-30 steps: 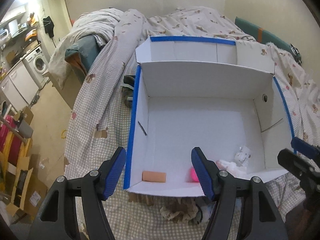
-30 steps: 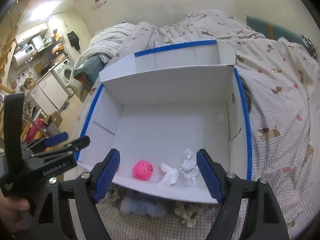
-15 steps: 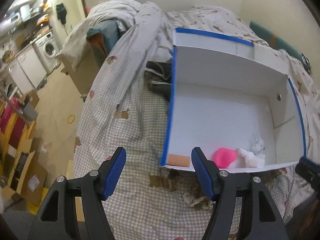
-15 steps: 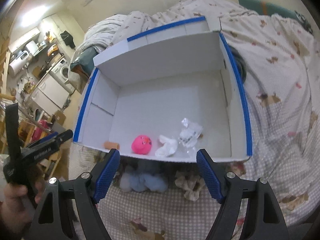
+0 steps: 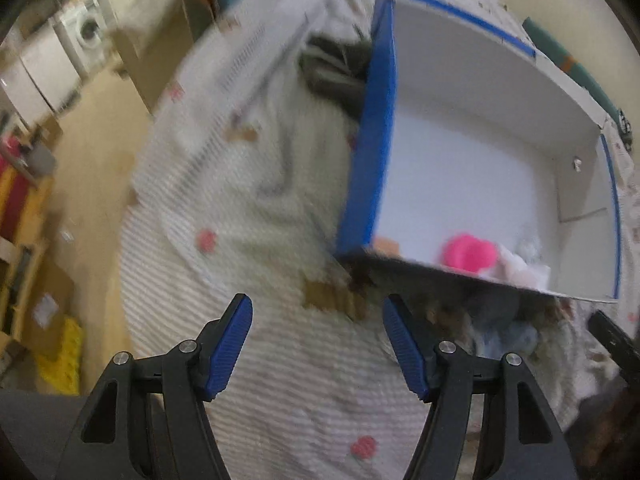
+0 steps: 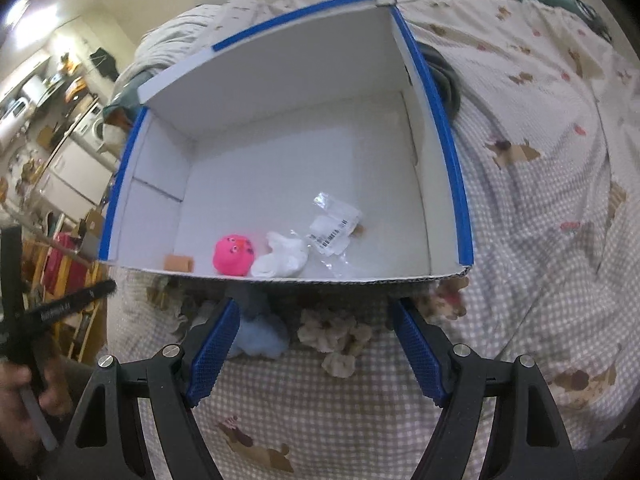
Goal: Organize soft objects
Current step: 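Move both tools out of the box toward the items in front of it, then grasp the lace scrunchie with the left tool while the right tool grasps the cream crumpled cloth, then carry the lace scrunchie into the box and open the left tool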
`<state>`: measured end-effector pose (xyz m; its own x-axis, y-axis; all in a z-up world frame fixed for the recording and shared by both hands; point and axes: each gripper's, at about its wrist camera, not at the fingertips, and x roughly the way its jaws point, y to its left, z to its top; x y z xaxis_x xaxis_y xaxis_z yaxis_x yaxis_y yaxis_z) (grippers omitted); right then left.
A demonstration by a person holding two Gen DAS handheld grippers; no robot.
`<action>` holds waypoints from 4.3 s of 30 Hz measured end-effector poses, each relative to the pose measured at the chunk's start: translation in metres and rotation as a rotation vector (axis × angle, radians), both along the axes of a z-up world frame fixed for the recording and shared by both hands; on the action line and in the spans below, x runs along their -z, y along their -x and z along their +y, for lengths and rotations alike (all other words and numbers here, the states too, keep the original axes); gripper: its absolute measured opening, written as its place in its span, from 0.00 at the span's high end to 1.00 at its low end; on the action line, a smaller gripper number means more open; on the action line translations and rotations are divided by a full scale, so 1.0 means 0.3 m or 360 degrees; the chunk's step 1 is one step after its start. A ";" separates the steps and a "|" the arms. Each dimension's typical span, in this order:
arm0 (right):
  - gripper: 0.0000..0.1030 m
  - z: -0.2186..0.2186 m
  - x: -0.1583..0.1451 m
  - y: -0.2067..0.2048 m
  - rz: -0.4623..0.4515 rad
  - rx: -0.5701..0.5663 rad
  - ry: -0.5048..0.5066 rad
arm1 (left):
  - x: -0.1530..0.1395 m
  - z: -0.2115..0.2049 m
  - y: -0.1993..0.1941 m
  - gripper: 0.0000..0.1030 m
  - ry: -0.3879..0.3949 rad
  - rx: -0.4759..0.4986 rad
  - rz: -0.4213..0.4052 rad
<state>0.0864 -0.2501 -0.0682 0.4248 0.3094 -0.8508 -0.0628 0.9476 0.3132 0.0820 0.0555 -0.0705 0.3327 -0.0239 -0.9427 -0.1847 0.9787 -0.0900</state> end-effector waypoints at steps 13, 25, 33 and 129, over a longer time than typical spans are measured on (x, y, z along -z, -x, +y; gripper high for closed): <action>0.19 0.040 0.044 -0.039 0.0063 -0.0022 0.0048 | 0.100 -0.289 -0.039 0.42 0.0146 0.0403 0.0154; 0.19 -0.009 0.069 -0.049 0.0129 0.0048 -0.0023 | 0.072 -0.201 -0.049 0.90 0.0212 0.0308 0.0142; 0.19 -0.071 0.125 -0.060 0.0273 0.0192 -0.0111 | 0.008 -0.016 -0.005 0.90 0.0211 0.0050 0.0064; 0.66 0.118 -0.017 -0.228 0.0015 -0.0044 -0.0157 | -0.091 -0.256 -0.257 0.31 0.0006 0.0193 -0.0278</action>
